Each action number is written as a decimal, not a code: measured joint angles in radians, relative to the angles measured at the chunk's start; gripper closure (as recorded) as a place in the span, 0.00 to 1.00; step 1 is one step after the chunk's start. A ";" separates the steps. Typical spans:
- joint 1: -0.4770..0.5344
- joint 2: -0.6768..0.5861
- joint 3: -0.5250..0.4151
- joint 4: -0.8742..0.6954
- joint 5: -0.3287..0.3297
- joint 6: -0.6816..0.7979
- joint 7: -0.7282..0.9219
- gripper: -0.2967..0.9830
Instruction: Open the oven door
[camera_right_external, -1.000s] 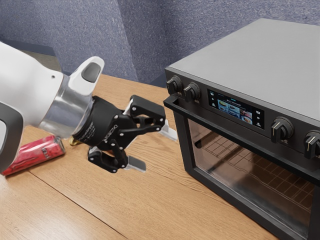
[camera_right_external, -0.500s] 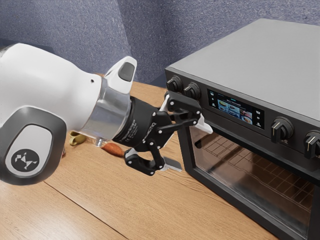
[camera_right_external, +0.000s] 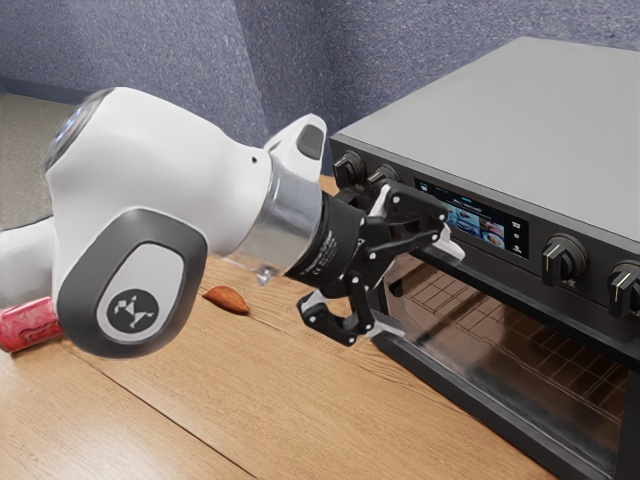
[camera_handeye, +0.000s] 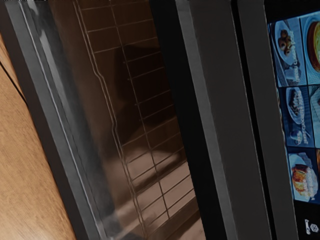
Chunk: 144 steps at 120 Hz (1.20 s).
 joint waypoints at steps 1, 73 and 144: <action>0.000 0.004 0.001 0.003 0.000 0.000 0.000 0.23; 0.032 0.122 0.006 0.064 -0.043 0.003 0.002 0.23; 0.290 -0.071 -0.144 -0.203 -0.110 0.005 0.062 0.24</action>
